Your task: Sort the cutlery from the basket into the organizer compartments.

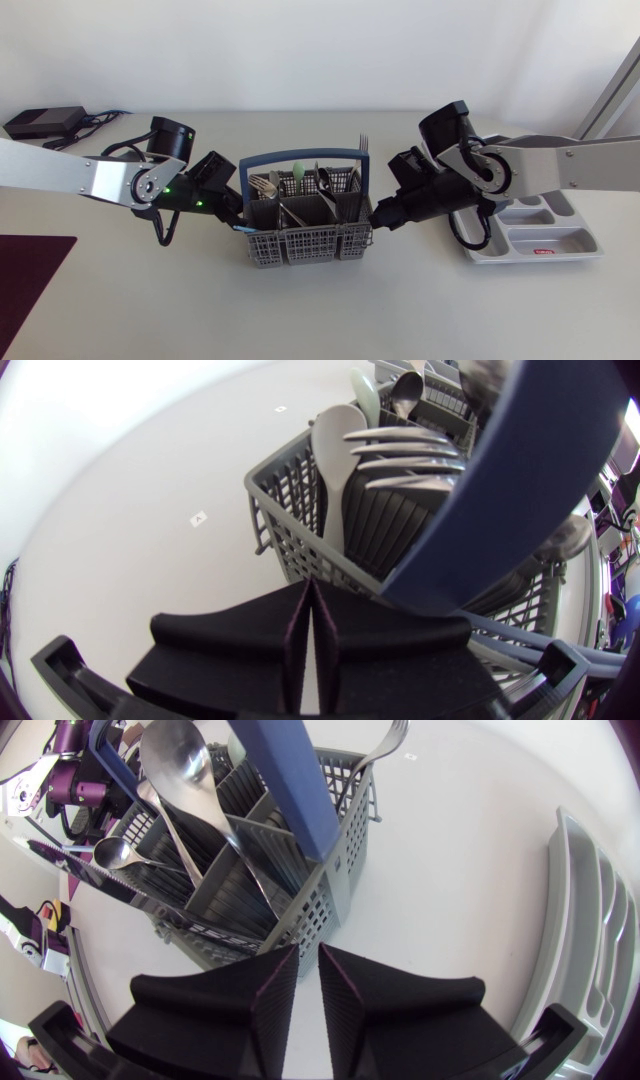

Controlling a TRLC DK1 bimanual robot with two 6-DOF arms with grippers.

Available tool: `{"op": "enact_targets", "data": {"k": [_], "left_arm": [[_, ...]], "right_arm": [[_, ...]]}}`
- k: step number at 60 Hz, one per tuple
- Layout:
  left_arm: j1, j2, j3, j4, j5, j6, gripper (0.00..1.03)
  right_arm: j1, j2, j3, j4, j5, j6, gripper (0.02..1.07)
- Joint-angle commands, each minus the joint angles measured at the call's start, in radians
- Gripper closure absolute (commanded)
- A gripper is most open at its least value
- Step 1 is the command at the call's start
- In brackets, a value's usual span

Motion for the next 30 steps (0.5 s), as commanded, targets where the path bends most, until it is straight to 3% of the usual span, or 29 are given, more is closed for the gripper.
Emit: {"op": "enact_targets", "data": {"k": [1,19,30], "left_arm": [[-0.051,0.065,0.062,0.018,0.009,-0.021,1.00],[0.002,0.099,0.123,-0.016,0.007,-0.012,0.99],[0.067,0.023,0.031,-0.016,0.011,0.050,0.83]], "right_arm": [[0.040,-0.014,-0.005,0.008,-0.051,0.021,0.86],[0.059,0.002,0.010,0.019,0.010,0.022,0.85],[0.022,-0.038,-0.029,0.023,0.025,0.010,0.84]]}}
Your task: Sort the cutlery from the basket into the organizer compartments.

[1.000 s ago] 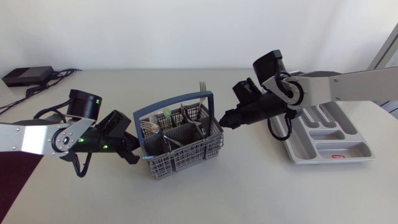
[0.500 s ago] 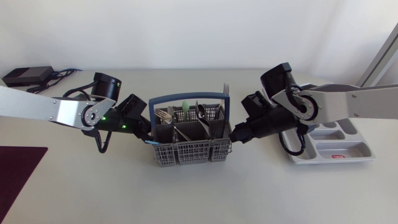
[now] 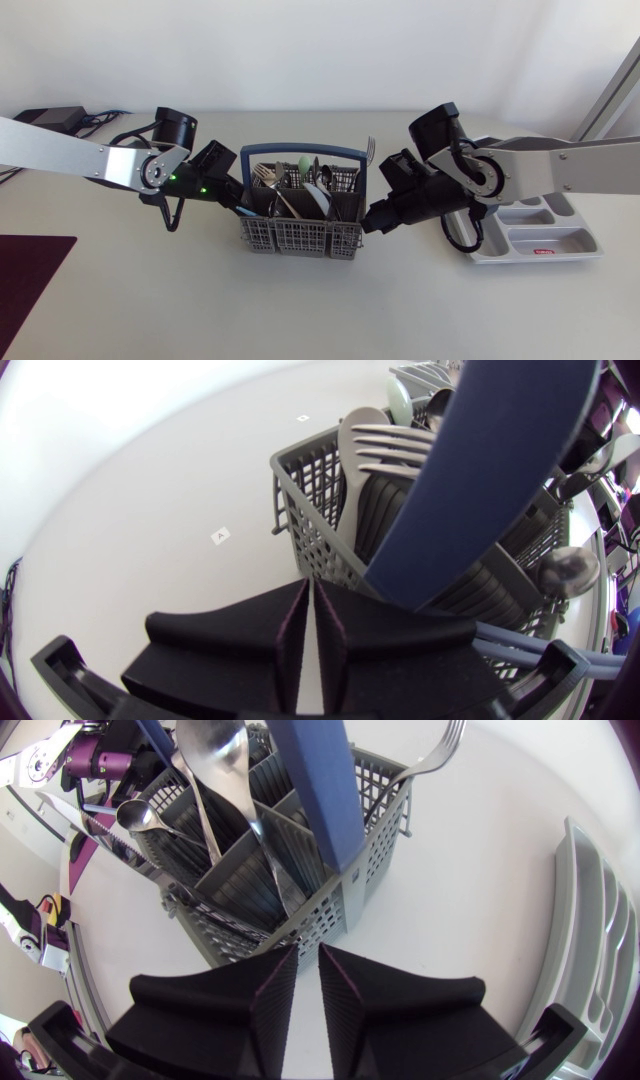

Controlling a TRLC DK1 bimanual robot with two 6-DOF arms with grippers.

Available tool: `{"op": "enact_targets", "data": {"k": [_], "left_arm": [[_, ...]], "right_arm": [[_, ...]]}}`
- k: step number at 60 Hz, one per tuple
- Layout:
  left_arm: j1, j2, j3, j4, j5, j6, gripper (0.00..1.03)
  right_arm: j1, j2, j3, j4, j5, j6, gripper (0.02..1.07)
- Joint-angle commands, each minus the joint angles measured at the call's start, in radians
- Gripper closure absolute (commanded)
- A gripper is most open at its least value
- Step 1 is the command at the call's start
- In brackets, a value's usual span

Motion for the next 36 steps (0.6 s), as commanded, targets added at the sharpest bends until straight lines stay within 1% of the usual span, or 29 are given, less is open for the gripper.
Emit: {"op": "enact_targets", "data": {"k": [1,4,6,8,11,13,18,21,23,25,28,31,36], "left_arm": [[0.026,-0.062,-0.076,-0.011,0.013,0.060,0.80],[0.037,-0.099,-0.108,-0.010,0.016,0.083,0.73],[0.046,-0.131,-0.132,-0.010,0.019,0.099,0.69],[0.059,-0.166,-0.155,-0.008,0.027,0.111,0.65],[0.068,-0.208,-0.183,-0.007,0.030,0.128,0.58],[0.082,-0.257,-0.212,-0.004,0.030,0.149,0.51],[0.106,-0.341,-0.263,-0.004,0.042,0.194,0.44],[0.120,-0.400,-0.296,-0.004,0.076,0.226,0.43],[0.128,-0.441,-0.321,-0.008,0.095,0.245,0.40],[0.134,-0.476,-0.336,-0.016,0.116,0.258,0.40],[0.145,-0.538,-0.356,-0.054,0.165,0.287,0.40],[0.143,-0.576,-0.367,-0.096,0.191,0.321,0.40],[0.126,-0.636,-0.395,-0.119,0.222,0.346,0.40]], "right_arm": [[-0.014,-0.038,-0.030,0.020,-0.005,0.004,0.83],[-0.020,-0.050,-0.043,0.022,-0.004,-0.006,0.77],[-0.021,-0.058,-0.050,0.022,-0.001,-0.012,0.70],[-0.021,-0.067,-0.058,0.022,0.002,-0.013,0.60],[-0.020,-0.085,-0.066,0.020,0.009,-0.022,0.48],[-0.020,-0.101,-0.075,0.020,0.018,-0.033,0.39],[-0.018,-0.145,-0.096,0.017,0.024,-0.050,0.21],[-0.017,-0.168,-0.107,0.016,0.024,-0.062,0.17],[-0.015,-0.185,-0.116,0.016,0.022,-0.070,0.17],[-0.015,-0.200,-0.122,0.011,0.022,-0.079,0.17],[-0.009,-0.225,-0.130,-0.006,0.021,-0.098,0.17],[-0.005,-0.239,-0.133,-0.023,0.019,-0.118,0.12],[0.017,-0.260,-0.139,-0.040,0.018,-0.141,0.11]]}}
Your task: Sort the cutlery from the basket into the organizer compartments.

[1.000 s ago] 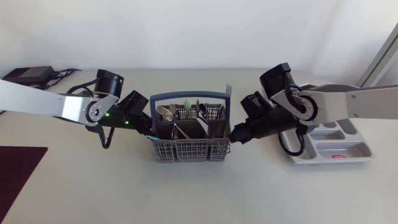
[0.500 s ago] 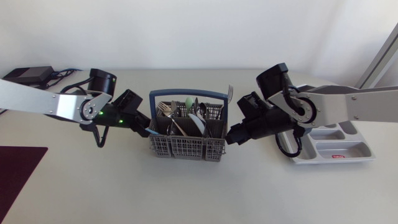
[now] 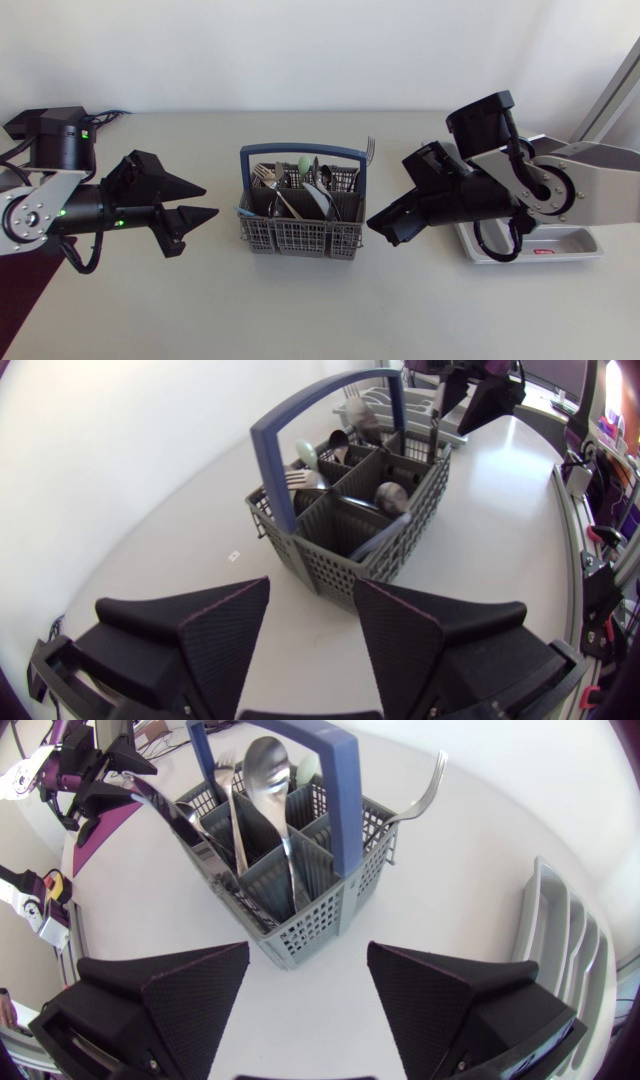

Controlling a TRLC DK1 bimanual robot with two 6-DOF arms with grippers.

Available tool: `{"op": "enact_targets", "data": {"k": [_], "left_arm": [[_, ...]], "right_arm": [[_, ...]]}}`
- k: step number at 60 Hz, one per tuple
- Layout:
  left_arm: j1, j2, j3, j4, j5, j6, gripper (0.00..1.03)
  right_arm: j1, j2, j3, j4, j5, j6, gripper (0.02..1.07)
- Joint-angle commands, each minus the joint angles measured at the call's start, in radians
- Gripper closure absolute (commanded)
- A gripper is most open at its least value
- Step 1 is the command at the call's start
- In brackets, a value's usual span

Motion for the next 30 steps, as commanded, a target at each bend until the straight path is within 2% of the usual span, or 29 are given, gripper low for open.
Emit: {"op": "enact_targets", "data": {"k": [1,15,30], "left_arm": [[-0.014,-0.066,-0.047,-0.019,0.035,0.065,0.40],[-0.099,-0.116,-0.075,-0.010,0.055,0.109,0.41],[-0.144,-0.051,-0.072,0.086,0.053,0.109,0.45]], "right_arm": [[0.025,-0.030,-0.030,-0.032,-0.001,-0.045,0.11],[0.090,-0.079,-0.050,-0.046,-0.004,-0.074,0.10],[0.117,-0.075,-0.073,-0.040,-0.002,-0.083,0.10]]}}
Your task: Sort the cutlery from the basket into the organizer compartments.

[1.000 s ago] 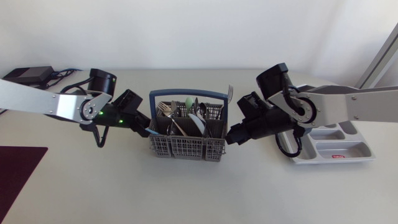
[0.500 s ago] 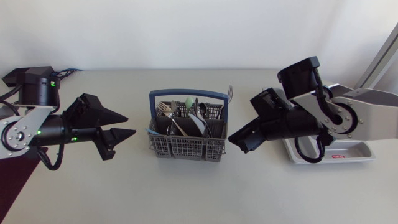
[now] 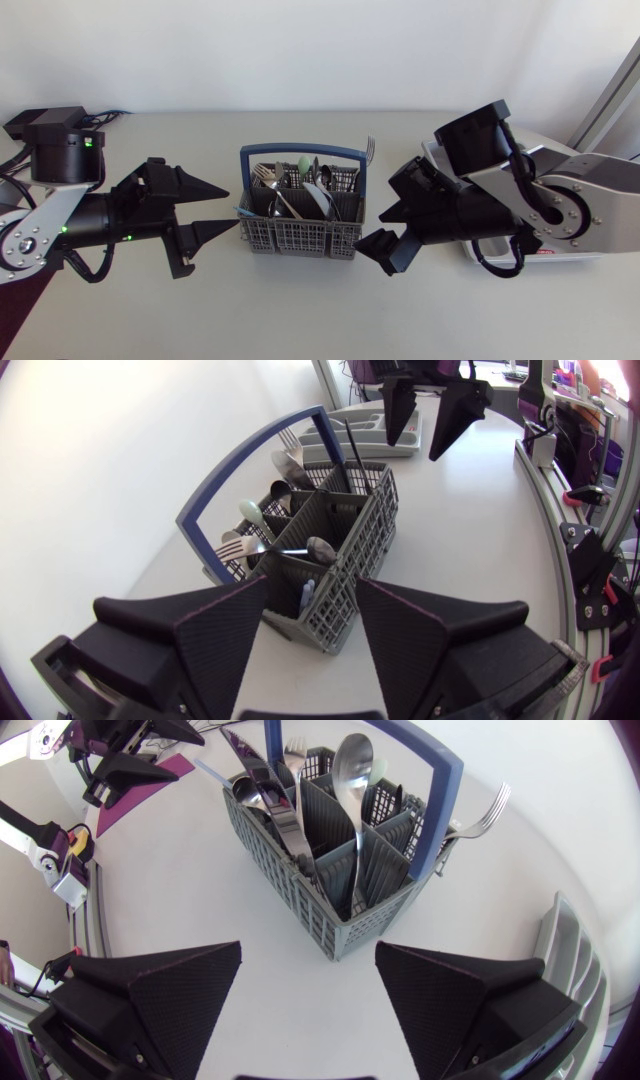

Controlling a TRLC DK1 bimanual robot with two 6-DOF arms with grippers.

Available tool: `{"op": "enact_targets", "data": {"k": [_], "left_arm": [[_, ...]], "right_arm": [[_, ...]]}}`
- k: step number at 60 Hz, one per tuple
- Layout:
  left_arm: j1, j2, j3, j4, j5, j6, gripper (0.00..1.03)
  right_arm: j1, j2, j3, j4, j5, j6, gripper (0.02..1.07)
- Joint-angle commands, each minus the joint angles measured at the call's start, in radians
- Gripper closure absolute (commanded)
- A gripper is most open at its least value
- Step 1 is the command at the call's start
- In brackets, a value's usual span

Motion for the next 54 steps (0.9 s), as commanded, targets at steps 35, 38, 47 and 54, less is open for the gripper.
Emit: {"op": "enact_targets", "data": {"k": [35,38,47,54], "left_arm": [[-0.025,0.216,-0.001,0.173,0.014,0.079,0.78],[-0.025,0.225,0.001,0.178,0.018,0.083,0.80],[-0.032,0.239,0.006,0.190,0.026,0.083,0.84],[-0.035,0.248,0.010,0.197,0.032,0.083,0.89]], "right_arm": [[0.024,0.057,-0.018,0.018,0.006,-0.023,0.10],[0.027,0.066,-0.015,0.023,0.007,-0.023,0.10],[0.036,0.089,-0.009,0.033,0.007,-0.021,0.10],[0.038,0.103,-0.006,0.041,0.007,-0.021,0.10]]}}
